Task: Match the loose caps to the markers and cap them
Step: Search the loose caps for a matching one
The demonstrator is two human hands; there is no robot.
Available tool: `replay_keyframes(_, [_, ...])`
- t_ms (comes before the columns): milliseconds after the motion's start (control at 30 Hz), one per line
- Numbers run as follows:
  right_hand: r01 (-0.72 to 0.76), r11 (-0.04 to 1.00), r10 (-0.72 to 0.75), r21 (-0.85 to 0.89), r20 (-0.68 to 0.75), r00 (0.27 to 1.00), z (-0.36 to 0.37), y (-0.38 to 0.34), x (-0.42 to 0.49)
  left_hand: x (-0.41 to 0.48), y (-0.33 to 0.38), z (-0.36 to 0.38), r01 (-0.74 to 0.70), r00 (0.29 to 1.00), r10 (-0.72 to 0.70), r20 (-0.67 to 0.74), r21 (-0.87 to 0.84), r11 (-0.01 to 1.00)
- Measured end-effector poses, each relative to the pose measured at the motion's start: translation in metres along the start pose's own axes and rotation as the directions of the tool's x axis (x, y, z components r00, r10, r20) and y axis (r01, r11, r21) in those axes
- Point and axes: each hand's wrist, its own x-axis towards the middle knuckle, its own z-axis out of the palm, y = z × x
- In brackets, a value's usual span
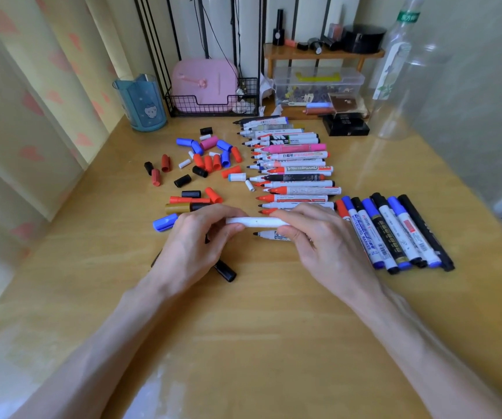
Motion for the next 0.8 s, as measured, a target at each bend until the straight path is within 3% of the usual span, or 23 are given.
replay_keyframes(133, [0.008, 0.995, -0.006, -0.095, 0.026, 1.0, -0.007, -0.005, 0.005, 0.008, 0.014, 0.016, -0.079, 0.996, 0.079, 0.035, 0.014, 0.997])
replay_keyframes(233, [-0.131, 0.985, 0.121, -0.113, -0.088, 0.989, -0.022, 0.005, 0.005, 0.017, 0.018, 0.021, -0.088, 0.996, 0.088, 0.004, 0.03, 0.996])
replay_keyframes(367, [-0.502, 0.806, 0.46, -0.315, -0.202, 0.865, -0.051, 0.039, 0.002, 0.02, 0.02, 0.022, -0.101, 0.995, 0.099, 0.029, 0.063, 0.993])
replay_keyframes(500, [-0.633, 0.666, 0.623, -0.394, -0.174, 0.763, -0.059, 0.06, -0.003, 0.018, 0.019, 0.028, -0.106, 0.993, 0.102, 0.058, 0.073, 0.992])
replay_keyframes(667, [-0.621, 0.65, 0.622, -0.438, -0.162, 0.766, -0.057, 0.061, -0.003, 0.019, 0.016, 0.023, -0.086, 0.996, 0.083, 0.033, 0.091, 0.992])
replay_keyframes(800, [-0.508, 0.767, 0.479, -0.392, -0.176, 0.86, -0.047, 0.056, -0.001, 0.018, 0.006, 0.014, -0.063, 0.998, 0.064, -0.013, 0.099, 0.993])
